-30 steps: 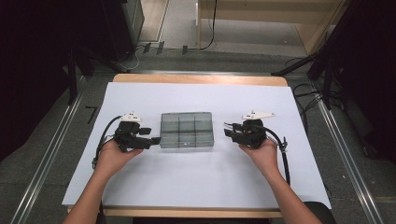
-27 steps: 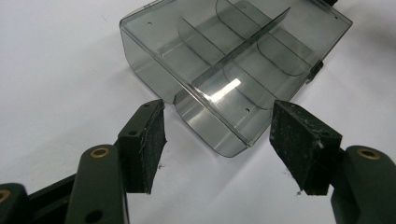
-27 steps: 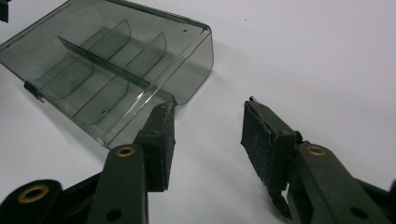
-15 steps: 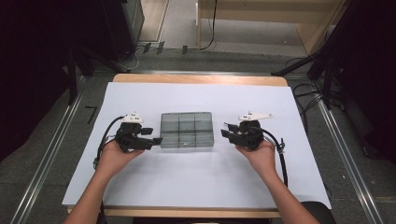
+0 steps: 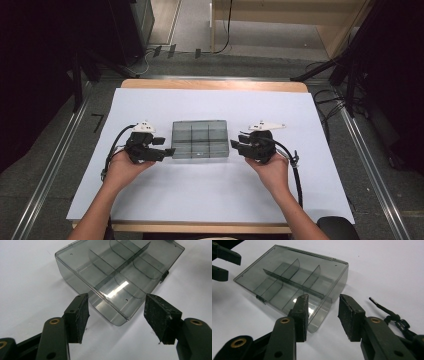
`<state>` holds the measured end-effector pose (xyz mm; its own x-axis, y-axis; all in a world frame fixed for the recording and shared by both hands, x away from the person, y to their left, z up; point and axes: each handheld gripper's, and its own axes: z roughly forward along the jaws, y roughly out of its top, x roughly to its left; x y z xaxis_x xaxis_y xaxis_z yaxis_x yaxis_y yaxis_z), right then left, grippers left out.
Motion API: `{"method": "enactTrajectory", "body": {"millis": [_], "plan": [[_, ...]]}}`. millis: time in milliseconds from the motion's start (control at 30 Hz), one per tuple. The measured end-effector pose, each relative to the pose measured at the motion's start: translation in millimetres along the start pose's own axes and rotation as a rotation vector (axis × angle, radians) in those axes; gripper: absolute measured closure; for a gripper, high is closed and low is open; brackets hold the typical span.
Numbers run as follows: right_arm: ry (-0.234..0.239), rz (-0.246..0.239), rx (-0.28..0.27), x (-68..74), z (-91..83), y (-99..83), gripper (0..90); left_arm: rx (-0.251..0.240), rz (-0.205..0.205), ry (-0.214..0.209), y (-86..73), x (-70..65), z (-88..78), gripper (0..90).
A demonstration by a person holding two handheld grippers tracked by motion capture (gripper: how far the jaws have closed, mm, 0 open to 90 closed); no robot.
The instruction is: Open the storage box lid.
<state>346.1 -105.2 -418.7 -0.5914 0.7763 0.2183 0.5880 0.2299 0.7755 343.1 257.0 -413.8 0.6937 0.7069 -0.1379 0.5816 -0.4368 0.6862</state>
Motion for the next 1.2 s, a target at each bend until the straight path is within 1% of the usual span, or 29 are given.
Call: {"method": "enactTrajectory", "body": {"millis": [33,100,133,200,300,333,367,400,433,467,533,600,633,667,700,767,800,833,867,933,1067,1100,1200], "plan": [[0.0,0.0,0.0,0.0,0.0,0.0,62.2,0.0,0.0,0.0,0.0,0.0,0.0,37.3],[-0.001,-0.003,0.002,5.2,0.7,0.4,62.5,-0.007,-0.004,-0.001,-0.9,-0.7,-0.3,37.2],[-0.006,-0.008,0.004,10.6,1.5,0.6,63.0,-0.009,-0.006,-0.004,-1.4,-0.8,-0.8,37.3],[-0.009,-0.01,0.005,12.9,1.9,0.7,63.2,-0.012,-0.008,-0.002,-2.2,-1.6,-1.1,37.3],[-0.003,-0.002,-0.002,19.8,2.8,-0.5,63.8,-0.013,-0.001,0.004,-2.9,-3.4,-0.9,37.3],[0.001,0.005,-0.006,24.4,3.2,-2.0,64.6,-0.017,0.0,0.0,-2.8,-4.3,-0.6,37.3],[0.001,0.005,-0.006,24.4,3.2,-2.0,64.6,-0.017,0.0,0.0,-2.8,-4.3,-0.6,37.3],[-0.009,0.001,-0.015,29.8,3.4,-4.3,65.0,-0.018,0.002,-0.002,-2.6,-4.9,-0.2,37.3],[-0.009,0.001,-0.015,29.8,3.4,-4.3,65.0,-0.017,0.005,0.0,-2.6,-5.5,0.0,37.3],[-0.008,0.006,-0.028,34.8,4.1,-7.2,65.0,-0.02,0.007,0.001,-3.2,-6.2,0.5,37.4],[-0.001,0.013,-0.038,40.1,5.6,-10.0,65.3,-0.029,0.0,-0.007,-4.6,-6.5,0.8,37.8],[-0.01,-0.001,-0.039,46.6,7.2,-12.5,66.4,-0.027,-0.006,-0.015,-6.2,-6.7,1.3,39.1],[-0.01,-0.001,-0.039,46.6,7.2,-12.5,66.4,-0.027,-0.006,-0.015,-6.2,-6.7,1.3,39.5],[-0.017,-0.019,-0.044,53.2,9.2,-15.0,68.2,-0.024,0.003,-0.006,-8.4,-8.1,0.8,39.5],[-0.018,-0.022,-0.046,56.5,10.1,-16.2,69.0,-0.022,0.005,-0.004,-9.5,-8.3,0.6,39.4],[-0.016,-0.036,-0.048,62.1,12.7,-18.4,70.2,-0.023,0.004,0.0,-10.5,-8.4,0.6,38.9],[-0.02,-0.038,-0.052,64.3,14.2,-19.6,70.8,-0.031,-0.004,0.004,-12.5,-9.0,1.2,38.6],[-0.017,-0.035,-0.054,66.1,15.9,-20.6,71.4,-0.031,-0.004,0.004,-12.5,-9.0,1.2,38.3],[-0.013,-0.028,-0.06,67.6,17.6,-21.6,72.0,-0.026,0.008,0.006,-13.1,-9.2,1.4,38.0],[-0.005,-0.02,-0.071,71.2,20.7,-23.6,72.8,-0.029,0.011,0.009,-13.5,-9.2,1.9,37.7],[0.006,-0.019,-0.067,76.3,25.4,-27.3,72.8,-0.029,0.004,0.003,-14.5,-7.8,3.9,37.7],[0.016,-0.019,-0.065,78.6,28.5,-30.2,73.2,-0.033,0.005,0.003,-15.0,-7.9,4.8,37.7],[0.021,-0.016,-0.062,80.1,31.9,-34.7,75.2,-0.031,0.01,0.006,-15.3,-8.6,5.5,37.7]]}}
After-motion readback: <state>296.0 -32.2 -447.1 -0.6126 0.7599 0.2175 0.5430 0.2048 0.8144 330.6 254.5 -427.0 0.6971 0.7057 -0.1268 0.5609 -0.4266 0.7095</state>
